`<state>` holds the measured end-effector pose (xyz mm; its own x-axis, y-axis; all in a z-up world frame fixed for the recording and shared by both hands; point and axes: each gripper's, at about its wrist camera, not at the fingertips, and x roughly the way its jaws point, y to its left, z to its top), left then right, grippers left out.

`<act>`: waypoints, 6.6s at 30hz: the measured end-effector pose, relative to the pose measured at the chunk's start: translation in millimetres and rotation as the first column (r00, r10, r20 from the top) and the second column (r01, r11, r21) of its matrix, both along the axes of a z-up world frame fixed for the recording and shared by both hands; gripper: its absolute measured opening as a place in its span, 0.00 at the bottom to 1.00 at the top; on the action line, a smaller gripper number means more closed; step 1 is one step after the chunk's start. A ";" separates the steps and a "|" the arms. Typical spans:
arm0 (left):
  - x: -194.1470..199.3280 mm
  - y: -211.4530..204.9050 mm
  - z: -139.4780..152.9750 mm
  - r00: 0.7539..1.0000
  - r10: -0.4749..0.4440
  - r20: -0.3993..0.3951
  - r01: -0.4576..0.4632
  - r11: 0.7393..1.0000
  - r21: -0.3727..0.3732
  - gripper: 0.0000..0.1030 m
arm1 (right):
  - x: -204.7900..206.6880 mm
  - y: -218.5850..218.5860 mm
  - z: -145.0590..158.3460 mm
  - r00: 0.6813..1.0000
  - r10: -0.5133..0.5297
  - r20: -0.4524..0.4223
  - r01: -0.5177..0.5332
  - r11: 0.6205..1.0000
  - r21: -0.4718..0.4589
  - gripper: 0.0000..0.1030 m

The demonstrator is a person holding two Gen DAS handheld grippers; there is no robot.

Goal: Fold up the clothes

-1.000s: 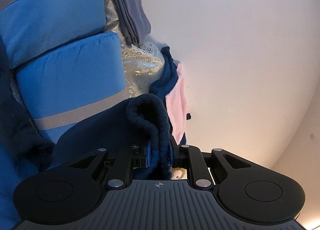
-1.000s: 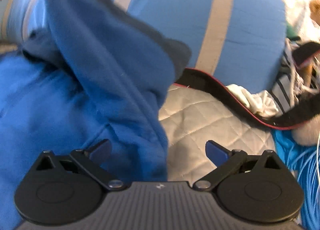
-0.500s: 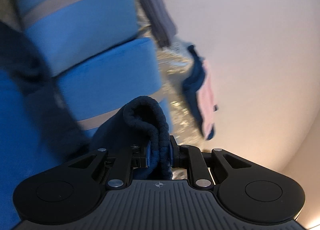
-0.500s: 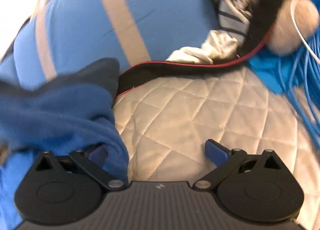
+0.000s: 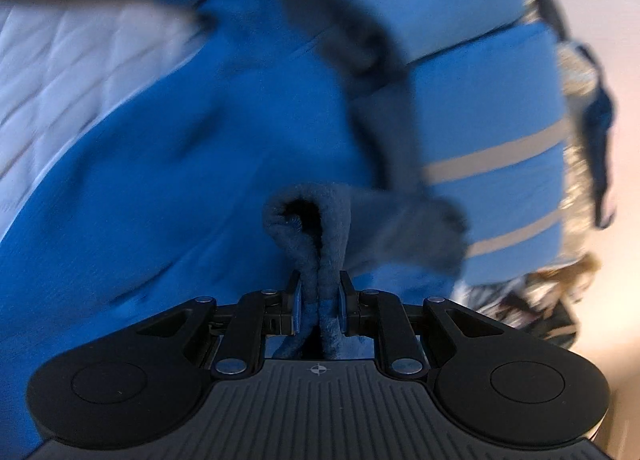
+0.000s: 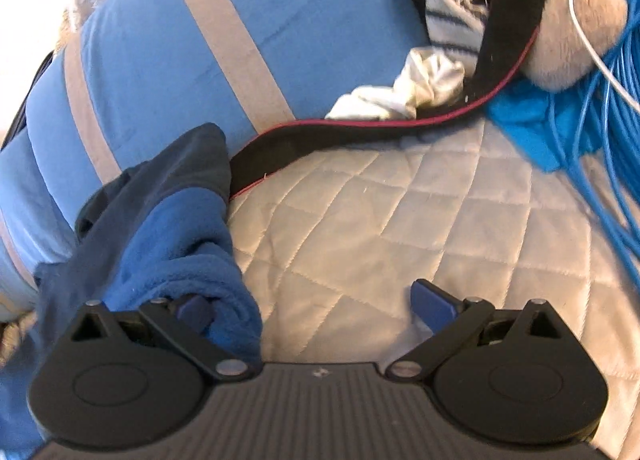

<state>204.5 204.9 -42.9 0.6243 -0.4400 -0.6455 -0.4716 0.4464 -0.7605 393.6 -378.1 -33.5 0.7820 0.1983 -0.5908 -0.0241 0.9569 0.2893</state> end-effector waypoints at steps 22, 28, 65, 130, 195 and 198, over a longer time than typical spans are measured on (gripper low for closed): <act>-2.6 2.5 -0.9 0.999 0.004 0.053 0.001 0.994 -0.108 0.15 | -31.9 115.2 5.9 0.778 0.629 -0.011 -0.275 0.324 -0.905 0.10; -16.8 -3.7 3.3 0.994 -0.033 0.105 0.043 0.995 -0.095 0.15 | -5.2 68.1 42.4 0.856 0.515 0.034 -0.330 0.596 -0.732 0.09; -34.5 34.7 14.2 0.999 -0.003 0.044 -0.003 0.991 0.135 0.15 | -64.7 48.7 84.9 0.937 0.314 0.153 -0.171 0.794 -0.584 1.00; -46.1 89.9 -20.4 0.991 0.133 0.024 -0.134 0.986 0.094 0.47 | -23.1 42.3 30.1 0.996 0.043 -0.072 -0.053 0.988 -0.143 1.00; 3.8 100.2 -0.5 0.989 -0.080 0.123 0.032 0.936 0.351 0.43 | -186.7 77.6 155.1 0.937 0.342 -0.069 -0.348 0.900 -0.262 1.00; 0.3 98.8 -4.9 0.978 -0.099 0.186 0.050 0.967 0.251 0.32 | -186.6 79.8 151.9 0.936 0.343 -0.079 -0.351 0.900 -0.256 1.00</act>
